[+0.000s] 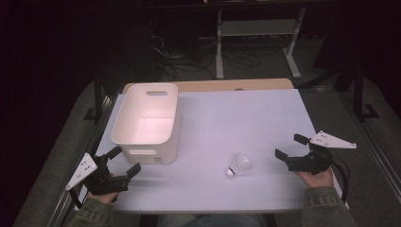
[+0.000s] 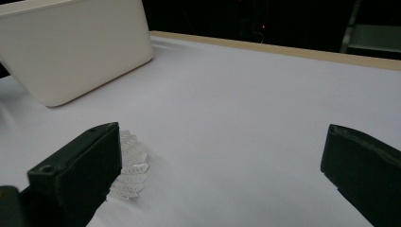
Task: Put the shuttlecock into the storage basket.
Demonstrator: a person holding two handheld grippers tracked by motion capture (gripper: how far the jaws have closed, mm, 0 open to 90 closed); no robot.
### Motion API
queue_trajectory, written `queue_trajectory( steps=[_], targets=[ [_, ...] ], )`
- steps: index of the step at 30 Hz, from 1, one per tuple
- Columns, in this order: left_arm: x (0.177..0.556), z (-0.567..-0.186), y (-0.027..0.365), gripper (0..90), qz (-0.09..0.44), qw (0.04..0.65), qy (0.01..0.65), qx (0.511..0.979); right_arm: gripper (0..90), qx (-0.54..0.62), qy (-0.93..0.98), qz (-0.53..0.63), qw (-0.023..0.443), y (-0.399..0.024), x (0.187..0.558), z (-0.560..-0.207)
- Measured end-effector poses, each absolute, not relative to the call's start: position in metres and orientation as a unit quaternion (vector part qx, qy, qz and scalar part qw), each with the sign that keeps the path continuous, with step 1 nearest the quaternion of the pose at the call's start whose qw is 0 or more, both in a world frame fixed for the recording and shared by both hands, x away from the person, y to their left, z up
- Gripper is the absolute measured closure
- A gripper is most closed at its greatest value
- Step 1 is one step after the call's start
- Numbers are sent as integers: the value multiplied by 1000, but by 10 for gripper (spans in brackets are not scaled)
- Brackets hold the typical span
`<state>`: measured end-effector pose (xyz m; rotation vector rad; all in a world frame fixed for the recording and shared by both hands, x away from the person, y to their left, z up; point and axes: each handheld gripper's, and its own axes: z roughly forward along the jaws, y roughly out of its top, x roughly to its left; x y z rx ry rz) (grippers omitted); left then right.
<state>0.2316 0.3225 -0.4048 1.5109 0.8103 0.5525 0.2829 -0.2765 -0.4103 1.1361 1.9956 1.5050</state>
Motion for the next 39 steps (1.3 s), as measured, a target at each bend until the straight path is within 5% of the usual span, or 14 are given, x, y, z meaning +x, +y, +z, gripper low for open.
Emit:
queue_trajectory(
  steps=[39],
  targets=[
    [232, -405, 322, 0, 237, 628, 356, 650, 0, 383, 753, 508, 170, -259, 288, -399]
  ],
)
